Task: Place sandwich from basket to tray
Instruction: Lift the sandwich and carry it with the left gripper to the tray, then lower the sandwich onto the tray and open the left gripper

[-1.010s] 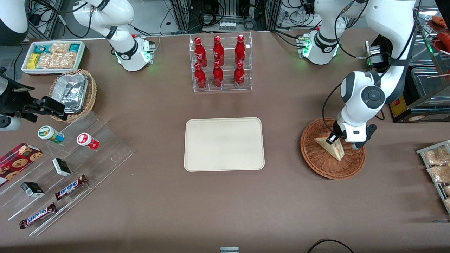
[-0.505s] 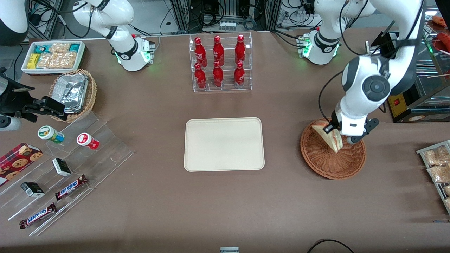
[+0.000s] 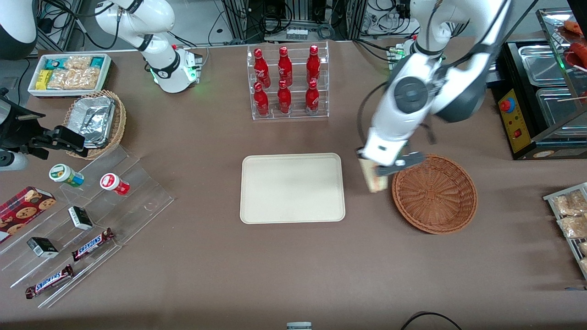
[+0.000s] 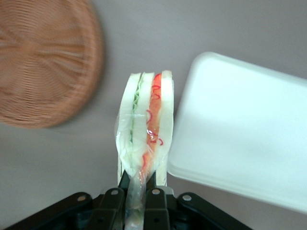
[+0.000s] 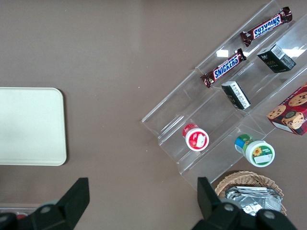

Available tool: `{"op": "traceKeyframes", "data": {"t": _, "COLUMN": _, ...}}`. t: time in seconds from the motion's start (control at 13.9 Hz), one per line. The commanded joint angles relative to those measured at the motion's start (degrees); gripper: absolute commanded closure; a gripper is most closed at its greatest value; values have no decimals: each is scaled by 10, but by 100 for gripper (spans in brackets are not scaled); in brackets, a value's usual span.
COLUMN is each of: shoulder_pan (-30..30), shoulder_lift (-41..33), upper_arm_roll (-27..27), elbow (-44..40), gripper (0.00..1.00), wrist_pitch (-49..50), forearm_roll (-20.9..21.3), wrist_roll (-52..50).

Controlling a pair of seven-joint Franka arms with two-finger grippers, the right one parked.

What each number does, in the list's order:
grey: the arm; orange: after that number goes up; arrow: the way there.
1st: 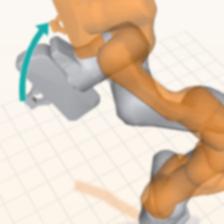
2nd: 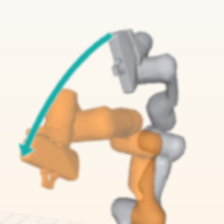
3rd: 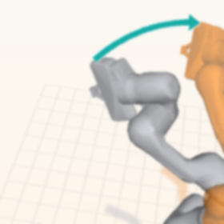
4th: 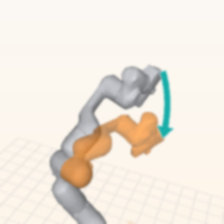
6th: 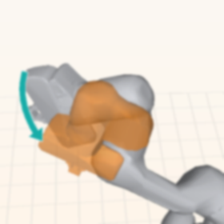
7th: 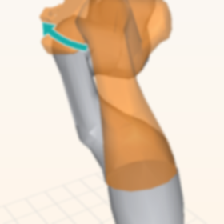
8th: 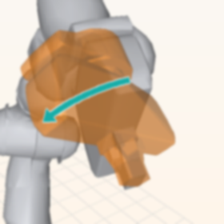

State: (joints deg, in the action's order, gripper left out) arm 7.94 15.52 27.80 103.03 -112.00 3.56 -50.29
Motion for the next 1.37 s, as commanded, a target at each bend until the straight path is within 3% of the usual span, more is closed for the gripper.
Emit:
{"op": "traceKeyframes", "data": {"t": 0.0, "shoulder_pan": 41, "shoulder_lift": 109, "upper_arm_roll": 45, "elbow": -105, "gripper": 100, "wrist_pitch": 13, "forearm_roll": 61, "wrist_roll": -35}}
{"op": "traceKeyframes", "data": {"t": 0.22, "shoulder_pan": 112, "shoulder_lift": 203, "upper_arm_roll": 45, "elbow": -177, "gripper": 100, "wrist_pitch": 7, "forearm_roll": 124, "wrist_roll": -66}}
{"op": "traceKeyframes", "data": {"t": 0.51, "shoulder_pan": 159, "shoulder_lift": 260, "upper_arm_roll": 42, "elbow": -196, "gripper": 100, "wrist_pitch": -79, "forearm_roll": 143, "wrist_roll": -73}}
{"op": "traceKeyframes", "data": {"t": 0.87, "shoulder_pan": 173, "shoulder_lift": 303, "upper_arm_roll": 39, "elbow": -199, "gripper": 100, "wrist_pitch": -107, "forearm_roll": 199, "wrist_roll": -127}}
{"op": "traceKeyframes", "data": {"t": 1.3, "shoulder_pan": 174, "shoulder_lift": 315, "upper_arm_roll": 30, "elbow": -218, "gripper": 100, "wrist_pitch": -107, "forearm_roll": 210, "wrist_roll": -169}}
